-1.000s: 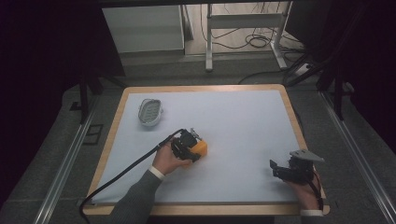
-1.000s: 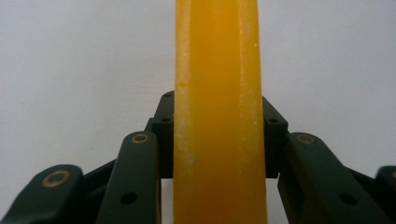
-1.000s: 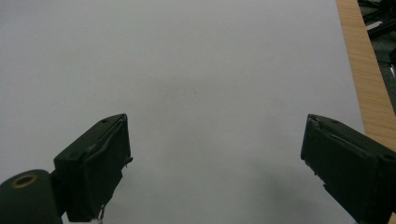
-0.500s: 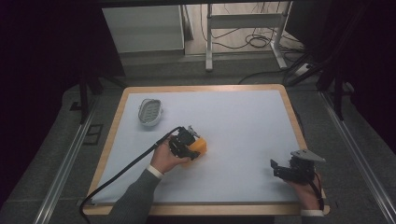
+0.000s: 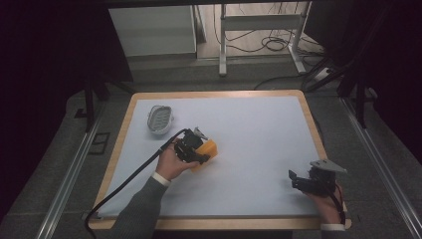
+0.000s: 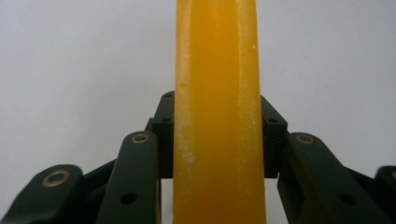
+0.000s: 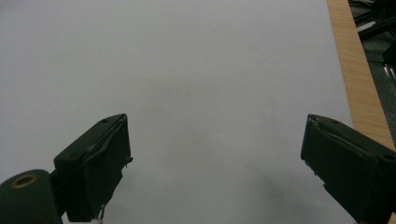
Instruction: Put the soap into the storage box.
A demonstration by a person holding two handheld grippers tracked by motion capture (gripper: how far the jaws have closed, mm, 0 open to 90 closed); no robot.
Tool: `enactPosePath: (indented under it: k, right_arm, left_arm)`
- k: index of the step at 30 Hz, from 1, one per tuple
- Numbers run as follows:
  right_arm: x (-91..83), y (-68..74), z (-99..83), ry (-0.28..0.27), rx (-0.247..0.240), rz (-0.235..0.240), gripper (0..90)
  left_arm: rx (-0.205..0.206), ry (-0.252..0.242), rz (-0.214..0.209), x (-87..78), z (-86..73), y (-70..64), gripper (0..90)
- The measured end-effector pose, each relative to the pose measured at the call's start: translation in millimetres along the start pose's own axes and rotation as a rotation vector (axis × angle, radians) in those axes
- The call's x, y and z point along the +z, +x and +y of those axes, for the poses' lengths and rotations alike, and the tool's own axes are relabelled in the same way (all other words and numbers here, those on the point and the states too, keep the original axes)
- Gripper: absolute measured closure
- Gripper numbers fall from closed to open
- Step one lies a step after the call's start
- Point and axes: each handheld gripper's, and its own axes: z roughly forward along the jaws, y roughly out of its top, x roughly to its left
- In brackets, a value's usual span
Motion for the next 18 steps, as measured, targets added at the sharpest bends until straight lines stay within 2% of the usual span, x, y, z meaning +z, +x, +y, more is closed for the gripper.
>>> enactPosePath:
  k: [18]
  right_arm:
    - [-0.5, -1.6, 0.0, -0.006, 0.009, -0.005, 8.5]
  left_arm:
    - [-0.028, -0.037, 0.018, -18.2, 2.1, 14.2, 61.1]
